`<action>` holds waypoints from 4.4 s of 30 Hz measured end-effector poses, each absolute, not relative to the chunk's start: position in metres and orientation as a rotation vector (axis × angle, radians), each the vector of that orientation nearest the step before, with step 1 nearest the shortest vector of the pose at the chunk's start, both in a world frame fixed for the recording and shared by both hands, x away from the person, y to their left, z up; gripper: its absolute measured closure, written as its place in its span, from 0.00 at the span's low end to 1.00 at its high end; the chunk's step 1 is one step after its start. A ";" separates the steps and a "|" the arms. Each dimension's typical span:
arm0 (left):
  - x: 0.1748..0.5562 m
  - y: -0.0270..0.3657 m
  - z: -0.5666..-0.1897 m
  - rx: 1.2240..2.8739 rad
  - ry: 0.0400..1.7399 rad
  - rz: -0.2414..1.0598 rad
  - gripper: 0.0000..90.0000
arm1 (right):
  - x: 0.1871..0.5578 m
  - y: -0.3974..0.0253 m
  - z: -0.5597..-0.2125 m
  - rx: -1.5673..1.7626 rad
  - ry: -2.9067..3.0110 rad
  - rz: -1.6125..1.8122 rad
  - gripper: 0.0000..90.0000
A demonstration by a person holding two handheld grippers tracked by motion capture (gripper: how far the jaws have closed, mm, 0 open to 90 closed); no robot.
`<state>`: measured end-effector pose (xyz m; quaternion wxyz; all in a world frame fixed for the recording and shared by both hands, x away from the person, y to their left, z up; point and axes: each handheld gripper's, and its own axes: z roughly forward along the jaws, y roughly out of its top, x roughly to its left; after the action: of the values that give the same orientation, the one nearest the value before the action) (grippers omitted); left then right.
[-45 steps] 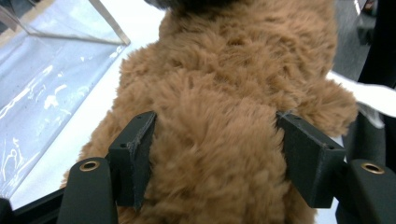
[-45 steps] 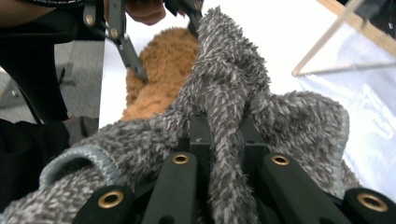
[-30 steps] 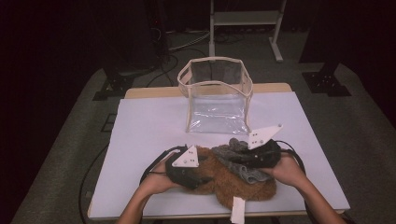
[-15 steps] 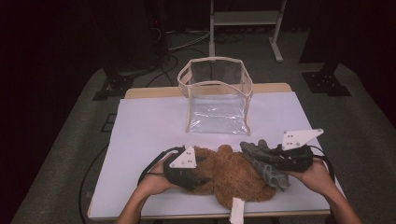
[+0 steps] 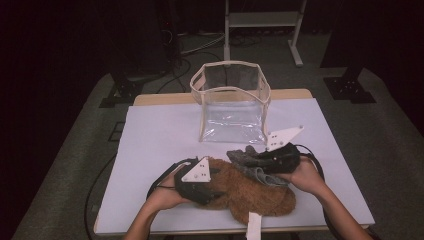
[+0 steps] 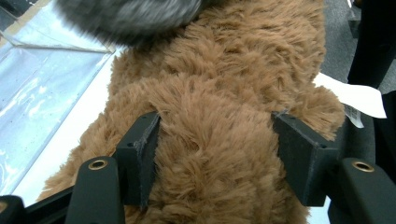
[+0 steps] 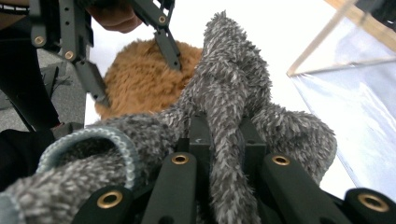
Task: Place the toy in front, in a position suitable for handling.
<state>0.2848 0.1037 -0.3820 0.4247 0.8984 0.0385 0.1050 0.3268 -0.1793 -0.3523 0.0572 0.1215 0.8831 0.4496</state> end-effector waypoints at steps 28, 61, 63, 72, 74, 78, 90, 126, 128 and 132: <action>0.293 0.109 -0.378 2.236 0.193 0.313 0.37 | 0.274 -0.267 -0.367 0.558 2.488 1.534 0.88; 0.301 0.105 -0.369 2.233 0.253 0.336 0.33 | 0.291 -0.229 -0.369 0.467 2.504 1.433 0.89; 0.300 0.113 -0.367 2.226 0.266 0.337 0.32 | 0.296 -0.237 -0.375 0.508 2.502 1.435 0.89; 0.304 0.130 -0.383 2.183 0.335 0.214 0.37 | 0.302 -0.238 -0.373 0.546 2.508 1.409 0.89; 0.307 0.127 -0.385 2.166 0.337 0.192 0.39 | 0.301 -0.228 -0.367 0.533 2.506 1.355 0.89; 0.308 0.114 -0.384 2.157 0.303 0.189 0.40 | 0.299 -0.204 -0.357 0.456 2.522 1.311 0.89; 0.304 0.109 -0.369 2.201 0.231 0.255 0.36 | 0.306 -0.211 -0.372 0.504 2.543 1.283 0.90; 0.315 0.084 -0.389 2.169 0.239 0.157 0.44 | 0.306 -0.186 -0.354 0.418 2.579 1.208 0.90; 0.314 0.083 -0.389 2.165 0.235 0.155 0.44 | 0.306 -0.186 -0.354 0.388 2.584 1.182 0.90; 0.312 0.079 -0.389 2.167 0.217 0.152 0.44 | 0.311 -0.196 -0.350 0.408 2.615 1.156 0.90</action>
<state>0.3117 0.0794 -0.3886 0.4613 0.8807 0.0883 0.0618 0.3106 -0.1963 -0.3502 0.1265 0.1401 0.8982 0.3970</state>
